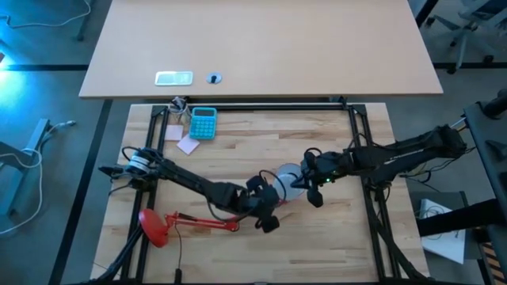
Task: Screw lightbulb
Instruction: Insert the light bulb into the red lamp
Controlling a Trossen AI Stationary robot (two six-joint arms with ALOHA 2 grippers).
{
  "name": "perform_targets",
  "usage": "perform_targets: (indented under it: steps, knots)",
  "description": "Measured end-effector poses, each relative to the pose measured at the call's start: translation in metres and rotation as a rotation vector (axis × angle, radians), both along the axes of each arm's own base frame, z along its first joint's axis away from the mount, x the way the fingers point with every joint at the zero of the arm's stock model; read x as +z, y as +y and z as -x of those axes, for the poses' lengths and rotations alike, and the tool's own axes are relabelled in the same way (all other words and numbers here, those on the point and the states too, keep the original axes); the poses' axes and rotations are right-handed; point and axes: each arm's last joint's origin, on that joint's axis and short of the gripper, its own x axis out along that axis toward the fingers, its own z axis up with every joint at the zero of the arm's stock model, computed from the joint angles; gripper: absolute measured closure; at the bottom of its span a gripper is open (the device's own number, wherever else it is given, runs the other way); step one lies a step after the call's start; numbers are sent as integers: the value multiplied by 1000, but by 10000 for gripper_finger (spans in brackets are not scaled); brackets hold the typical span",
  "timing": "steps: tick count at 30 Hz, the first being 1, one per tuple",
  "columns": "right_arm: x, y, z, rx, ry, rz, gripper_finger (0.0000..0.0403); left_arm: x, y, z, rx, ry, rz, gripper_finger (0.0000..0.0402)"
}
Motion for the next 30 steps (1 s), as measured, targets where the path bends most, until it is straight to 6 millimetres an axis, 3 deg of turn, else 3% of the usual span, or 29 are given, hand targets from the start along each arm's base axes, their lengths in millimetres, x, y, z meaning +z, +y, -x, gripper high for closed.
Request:
perform_targets:
  steps: [15, 30]
  knots:
    - [7, -15, 17, -227, 18, 86, 403, 7, 7, -6, -1, -64, -5, 400]
    - [3, -15, 14, -195, 53, 79, 403, 7, 25, -10, 38, -64, -8, 400]
